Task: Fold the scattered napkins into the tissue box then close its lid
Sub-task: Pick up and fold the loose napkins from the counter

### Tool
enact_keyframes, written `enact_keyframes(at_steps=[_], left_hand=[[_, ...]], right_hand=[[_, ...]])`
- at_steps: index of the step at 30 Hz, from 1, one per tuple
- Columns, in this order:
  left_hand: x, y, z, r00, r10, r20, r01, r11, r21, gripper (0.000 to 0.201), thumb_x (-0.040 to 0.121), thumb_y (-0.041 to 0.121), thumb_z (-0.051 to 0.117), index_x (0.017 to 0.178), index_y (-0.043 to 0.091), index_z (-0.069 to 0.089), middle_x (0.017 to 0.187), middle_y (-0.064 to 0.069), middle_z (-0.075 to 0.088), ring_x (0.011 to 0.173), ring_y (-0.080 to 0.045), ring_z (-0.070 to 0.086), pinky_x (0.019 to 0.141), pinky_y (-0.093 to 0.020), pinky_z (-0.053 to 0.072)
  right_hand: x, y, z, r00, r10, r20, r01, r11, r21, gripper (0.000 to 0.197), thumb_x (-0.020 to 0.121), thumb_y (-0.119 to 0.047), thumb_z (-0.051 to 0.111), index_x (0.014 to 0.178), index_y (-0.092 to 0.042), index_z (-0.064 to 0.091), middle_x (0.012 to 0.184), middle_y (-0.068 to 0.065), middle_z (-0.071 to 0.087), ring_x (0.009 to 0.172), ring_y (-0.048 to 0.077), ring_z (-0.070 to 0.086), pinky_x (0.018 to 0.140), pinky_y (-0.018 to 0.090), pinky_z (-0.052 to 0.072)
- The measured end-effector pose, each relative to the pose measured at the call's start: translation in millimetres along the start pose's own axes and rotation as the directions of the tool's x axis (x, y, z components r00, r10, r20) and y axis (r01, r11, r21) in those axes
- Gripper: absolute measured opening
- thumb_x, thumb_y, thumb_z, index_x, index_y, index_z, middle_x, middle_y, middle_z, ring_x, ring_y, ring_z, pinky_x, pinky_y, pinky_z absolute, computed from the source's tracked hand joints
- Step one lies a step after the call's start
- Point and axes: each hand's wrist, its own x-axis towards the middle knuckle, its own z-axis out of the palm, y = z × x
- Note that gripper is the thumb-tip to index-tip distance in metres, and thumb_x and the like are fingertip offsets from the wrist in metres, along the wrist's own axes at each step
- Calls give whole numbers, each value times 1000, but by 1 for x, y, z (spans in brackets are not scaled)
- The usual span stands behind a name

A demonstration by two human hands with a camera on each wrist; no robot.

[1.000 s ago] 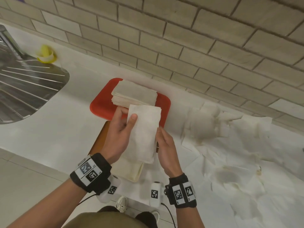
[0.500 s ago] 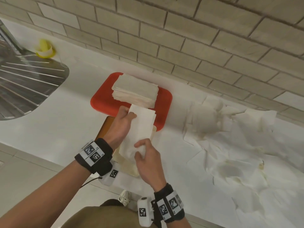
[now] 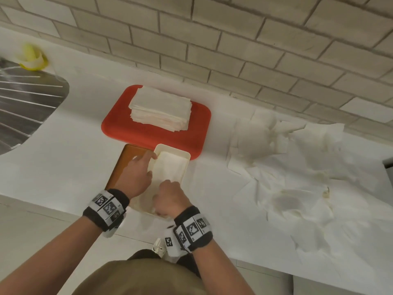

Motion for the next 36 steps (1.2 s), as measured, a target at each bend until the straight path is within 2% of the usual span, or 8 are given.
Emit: enact_keyframes(at_steps=[3,6,11,15,23,27,32,36], left_hand=[[-4,9,3,990,63,-127,-56,996,63,44,92,10,74,133,16,58,123,-14,65,113,-38,59,95,-47,48],[-12,36,3,968,161,-190,-164,986,1,37,95,13,73,128,18,58,125,-7,65,111,-32,59,93,-45,51],[-22,95,16,933,327,-152,-344,933,-104,21,99,18,70,117,25,62,113,6,66,102,-17,59,81,-30,45],[-27,133,42,922,381,-69,-387,909,-154,17,101,25,69,116,27,61,115,9,65,107,-15,60,90,-33,51],[-20,179,107,963,220,154,-134,891,-433,114,71,71,89,157,34,25,149,20,41,134,4,43,112,-23,40],[-3,194,127,993,103,-64,-121,850,-512,37,92,42,83,122,30,64,104,12,73,90,5,66,80,-25,52],[-6,202,128,991,29,-130,-98,825,-556,32,103,37,71,132,22,70,119,12,78,109,-9,73,96,-39,59],[-10,199,128,989,-23,-146,-66,814,-577,43,102,35,71,142,23,62,126,9,75,114,-13,72,100,-39,58]], right_hand=[[-8,40,-33,971,-21,-237,59,986,157,34,106,-27,53,139,-22,56,126,14,62,95,30,77,93,44,63],[-5,105,-82,906,-48,-421,43,999,-20,37,97,-11,54,127,-32,58,110,11,70,101,32,71,93,46,59],[6,221,-138,986,-96,-136,-14,766,-643,68,91,7,62,145,-32,52,141,0,55,126,29,55,100,45,47],[12,262,-152,978,-207,-27,122,671,-731,20,94,-34,78,109,-35,65,106,-11,55,112,19,47,86,36,34],[-22,238,-159,795,-432,-426,529,837,139,15,103,-33,73,98,-28,60,105,-17,68,112,9,63,103,27,48],[-27,231,-188,807,-366,-463,552,747,371,19,104,-26,73,107,-16,57,101,-14,68,107,10,70,94,27,55],[21,302,-252,829,-209,-518,184,978,-100,58,90,-23,72,143,-34,50,144,-12,55,138,22,48,110,46,44],[43,332,-278,948,-196,-250,61,885,-462,31,94,-30,69,115,-47,55,113,-13,54,126,28,49,93,39,39]])
